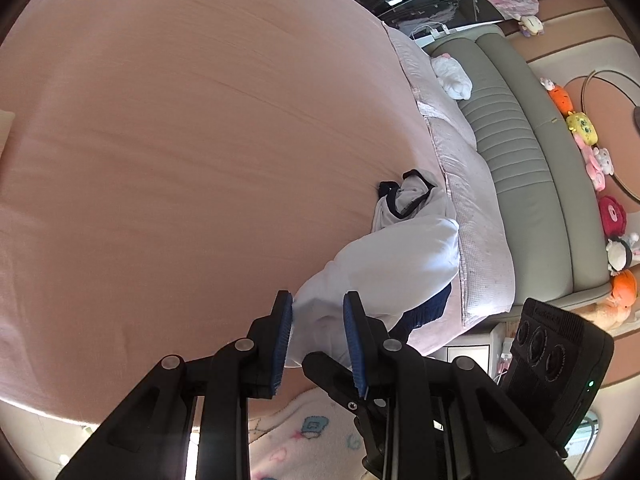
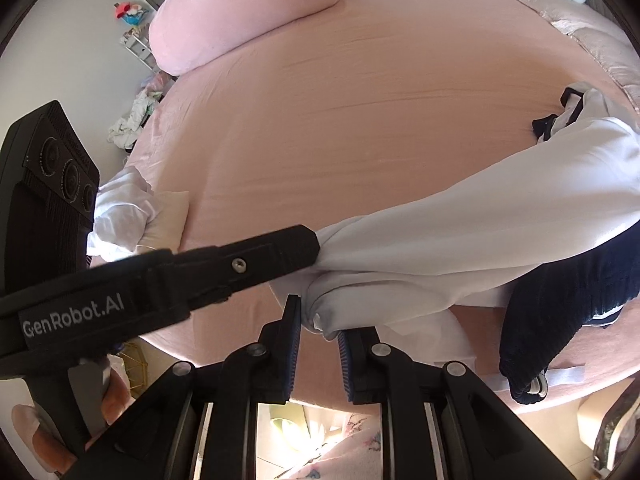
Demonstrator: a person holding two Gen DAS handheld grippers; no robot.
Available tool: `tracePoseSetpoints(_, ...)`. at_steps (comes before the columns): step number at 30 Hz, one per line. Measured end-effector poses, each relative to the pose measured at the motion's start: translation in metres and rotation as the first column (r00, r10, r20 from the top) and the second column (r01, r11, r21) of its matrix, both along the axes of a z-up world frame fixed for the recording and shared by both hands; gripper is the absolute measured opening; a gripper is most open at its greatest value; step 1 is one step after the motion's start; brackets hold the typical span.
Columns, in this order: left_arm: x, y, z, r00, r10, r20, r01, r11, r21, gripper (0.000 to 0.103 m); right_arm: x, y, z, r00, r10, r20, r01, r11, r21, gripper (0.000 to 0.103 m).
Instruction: Fold clothes
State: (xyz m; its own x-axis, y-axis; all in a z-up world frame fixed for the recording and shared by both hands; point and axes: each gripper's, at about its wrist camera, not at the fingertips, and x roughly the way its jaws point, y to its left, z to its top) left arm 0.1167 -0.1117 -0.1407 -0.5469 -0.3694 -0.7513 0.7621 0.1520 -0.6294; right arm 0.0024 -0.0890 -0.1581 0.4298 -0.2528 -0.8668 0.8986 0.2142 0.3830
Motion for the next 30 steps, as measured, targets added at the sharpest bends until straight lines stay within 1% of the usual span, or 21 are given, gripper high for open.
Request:
tracePoseSetpoints(1, 0.004, 0.0, -0.002, 1.0, 0.02, -0.009, -0.02, 1.0, 0.014, 0.028, -0.001, 0.0, -0.002, 1.0, -0.003, -0.007, 0.003, 1.0, 0.013, 0.021)
tracePoseSetpoints(2, 0.008, -0.001, -0.003, 0.999, 0.038, -0.017, -0.038, 0.999, 0.024, 0.042, -0.003, 0.001, -0.004, 1.0, -0.006, -0.014, 0.006, 1.0, 0.026, 0.03)
tracePoseSetpoints(3, 0.011, 0.0, -0.003, 0.998, 0.052, -0.023, -0.051, 0.998, 0.027, 0.061, -0.008, 0.005, -0.004, 1.0, -0.012, -0.017, 0.013, 0.999, 0.032, 0.045)
tracePoseSetpoints(4, 0.015, 0.0, -0.003, 0.997, 0.065, -0.028, -0.064, 0.998, 0.029, 0.067, -0.009, 0.005, -0.003, 1.0, -0.023, -0.02, 0.024, 0.999, 0.029, 0.051)
tracePoseSetpoints(5, 0.018, 0.001, -0.002, 0.996, 0.078, -0.033, -0.077, 0.997, 0.029, 0.071, -0.013, 0.007, -0.001, 0.999, -0.033, -0.019, 0.033, 0.999, 0.022, 0.06)
tracePoseSetpoints(6, 0.019, 0.002, 0.0, 0.996, 0.086, -0.032, -0.085, 0.996, 0.023, 0.071, -0.017, 0.009, 0.001, 0.999, -0.042, -0.018, 0.043, 0.999, 0.014, 0.063)
tracePoseSetpoints(9, 0.018, 0.004, 0.004, 0.996, 0.088, -0.02, -0.087, 0.996, 0.022, 0.071, -0.031, 0.013, 0.008, 0.998, -0.062, 0.007, 0.062, 0.998, 0.005, 0.064)
tracePoseSetpoints(16, 0.0, 0.012, 0.007, 0.999, 0.03, 0.034, -0.03, 0.999, 0.012, 0.071, -0.074, 0.018, 0.018, 0.989, -0.141, 0.053, 0.141, 0.99, -0.009, 0.064)
tracePoseSetpoints(20, -0.009, 0.015, 0.0, 0.997, 0.016, 0.07, -0.019, 0.999, 0.043, 0.071, -0.085, 0.015, 0.018, 0.983, -0.175, 0.063, 0.176, 0.984, -0.013, 0.064)
tracePoseSetpoints(23, -0.017, 0.014, -0.003, 0.995, -0.002, 0.102, -0.004, 0.998, 0.06, 0.071, -0.095, 0.015, 0.016, 0.981, -0.188, 0.051, 0.189, 0.982, -0.011, 0.064)
tracePoseSetpoints(25, -0.023, 0.012, -0.003, 0.99, -0.027, 0.141, 0.017, 0.998, 0.067, 0.071, -0.102, 0.014, 0.013, 0.979, -0.199, 0.045, 0.2, 0.98, -0.004, 0.064)
tracePoseSetpoints(27, -0.031, 0.009, -0.001, 0.979, -0.054, 0.195, 0.042, 0.997, 0.064, 0.071, -0.111, 0.013, 0.009, 0.975, -0.216, 0.051, 0.216, 0.976, 0.007, 0.064)
tracePoseSetpoints(29, -0.042, 0.006, 0.003, 0.959, -0.09, 0.268, 0.079, 0.996, 0.052, 0.071, -0.119, 0.013, 0.005, 0.971, -0.232, 0.057, 0.232, 0.973, 0.019, 0.064)
tracePoseSetpoints(30, -0.049, 0.005, 0.004, 0.944, -0.113, 0.31, 0.104, 0.993, 0.045, 0.071, -0.124, 0.012, 0.002, 0.968, -0.245, 0.059, 0.244, 0.969, 0.026, 0.064)
